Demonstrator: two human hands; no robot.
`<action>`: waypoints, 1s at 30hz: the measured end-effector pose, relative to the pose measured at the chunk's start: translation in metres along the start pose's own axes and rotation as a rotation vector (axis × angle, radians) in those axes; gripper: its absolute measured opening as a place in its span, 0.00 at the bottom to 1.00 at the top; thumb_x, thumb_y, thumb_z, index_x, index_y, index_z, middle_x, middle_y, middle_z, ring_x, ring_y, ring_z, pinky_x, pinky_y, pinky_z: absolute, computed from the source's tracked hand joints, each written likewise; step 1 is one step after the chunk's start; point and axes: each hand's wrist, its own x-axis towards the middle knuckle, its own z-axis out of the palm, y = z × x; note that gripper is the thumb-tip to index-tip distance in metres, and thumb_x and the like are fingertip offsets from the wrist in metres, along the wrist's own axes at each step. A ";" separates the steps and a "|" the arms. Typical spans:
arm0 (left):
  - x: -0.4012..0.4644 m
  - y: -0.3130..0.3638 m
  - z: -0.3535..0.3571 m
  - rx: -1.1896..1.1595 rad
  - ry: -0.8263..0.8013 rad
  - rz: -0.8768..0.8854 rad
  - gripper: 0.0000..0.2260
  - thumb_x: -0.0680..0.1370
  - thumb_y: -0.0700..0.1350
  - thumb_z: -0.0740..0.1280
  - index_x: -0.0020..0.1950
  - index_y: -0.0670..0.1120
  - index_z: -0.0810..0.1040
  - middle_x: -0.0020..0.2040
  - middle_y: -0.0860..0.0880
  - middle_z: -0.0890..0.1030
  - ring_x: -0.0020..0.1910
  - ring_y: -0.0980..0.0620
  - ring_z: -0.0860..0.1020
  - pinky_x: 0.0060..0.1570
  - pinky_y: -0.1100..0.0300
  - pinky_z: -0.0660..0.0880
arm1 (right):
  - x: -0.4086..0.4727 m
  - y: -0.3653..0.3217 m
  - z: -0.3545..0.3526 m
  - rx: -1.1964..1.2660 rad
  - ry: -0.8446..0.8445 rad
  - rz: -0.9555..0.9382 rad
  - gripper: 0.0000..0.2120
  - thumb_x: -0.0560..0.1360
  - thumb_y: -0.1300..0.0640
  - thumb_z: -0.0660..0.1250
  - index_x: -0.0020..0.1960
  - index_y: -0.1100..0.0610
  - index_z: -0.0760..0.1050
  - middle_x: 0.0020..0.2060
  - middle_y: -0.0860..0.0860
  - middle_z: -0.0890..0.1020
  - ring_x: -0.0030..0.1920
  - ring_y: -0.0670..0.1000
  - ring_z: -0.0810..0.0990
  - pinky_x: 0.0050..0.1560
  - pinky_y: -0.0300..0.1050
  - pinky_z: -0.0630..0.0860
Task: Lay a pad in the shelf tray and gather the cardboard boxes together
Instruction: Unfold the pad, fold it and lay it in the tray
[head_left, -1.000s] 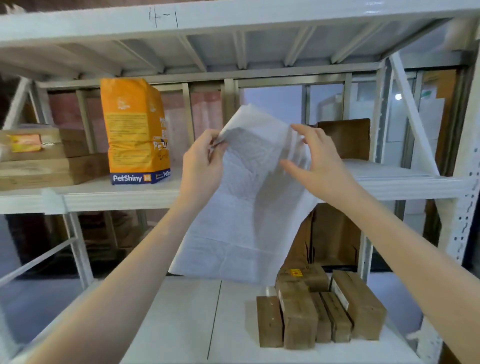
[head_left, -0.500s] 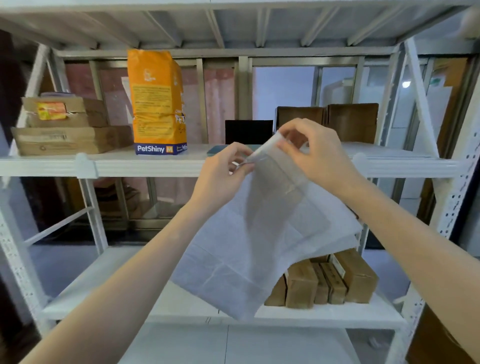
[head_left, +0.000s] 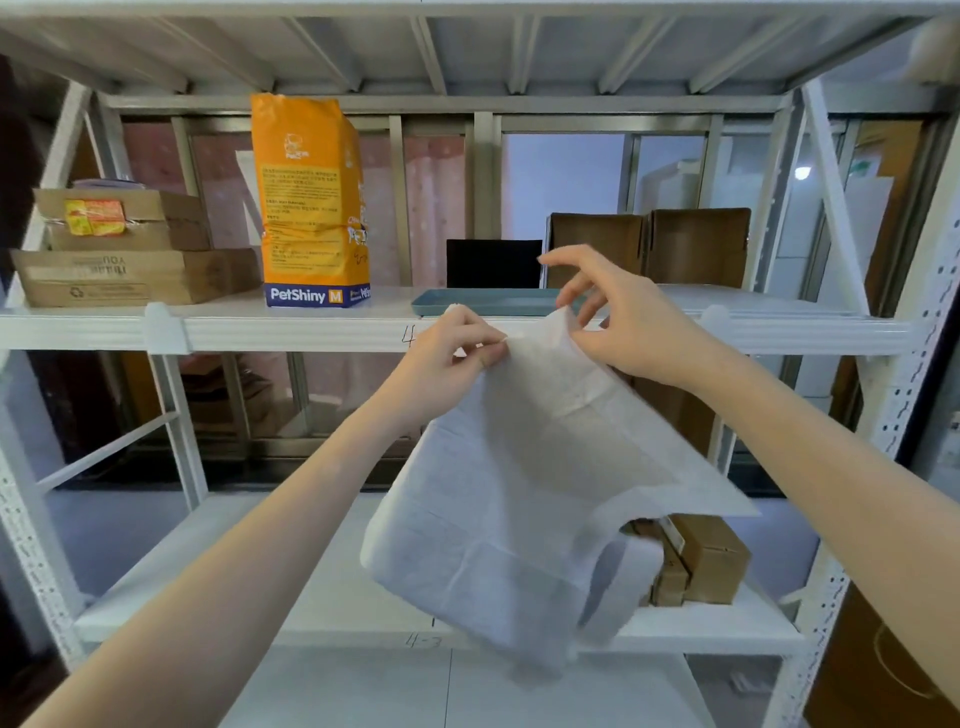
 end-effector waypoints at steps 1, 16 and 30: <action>0.001 0.000 0.001 0.011 -0.021 0.001 0.06 0.78 0.42 0.65 0.48 0.48 0.82 0.43 0.53 0.74 0.42 0.59 0.72 0.40 0.74 0.64 | 0.000 -0.001 0.001 -0.010 -0.025 -0.014 0.22 0.75 0.63 0.63 0.66 0.47 0.68 0.48 0.44 0.75 0.44 0.44 0.76 0.45 0.32 0.72; -0.001 0.047 0.032 -0.122 -0.275 -0.236 0.39 0.71 0.60 0.69 0.75 0.55 0.51 0.73 0.52 0.62 0.66 0.51 0.70 0.62 0.58 0.72 | 0.002 0.011 0.034 -0.201 -0.148 0.109 0.06 0.77 0.61 0.61 0.53 0.58 0.73 0.44 0.51 0.76 0.43 0.49 0.76 0.48 0.40 0.73; -0.015 0.008 0.029 0.328 -0.191 -0.271 0.10 0.76 0.43 0.61 0.34 0.52 0.74 0.33 0.52 0.76 0.38 0.47 0.74 0.35 0.58 0.65 | -0.015 0.046 0.025 -0.310 -0.227 0.120 0.13 0.75 0.44 0.63 0.48 0.54 0.75 0.39 0.50 0.78 0.41 0.51 0.75 0.40 0.46 0.72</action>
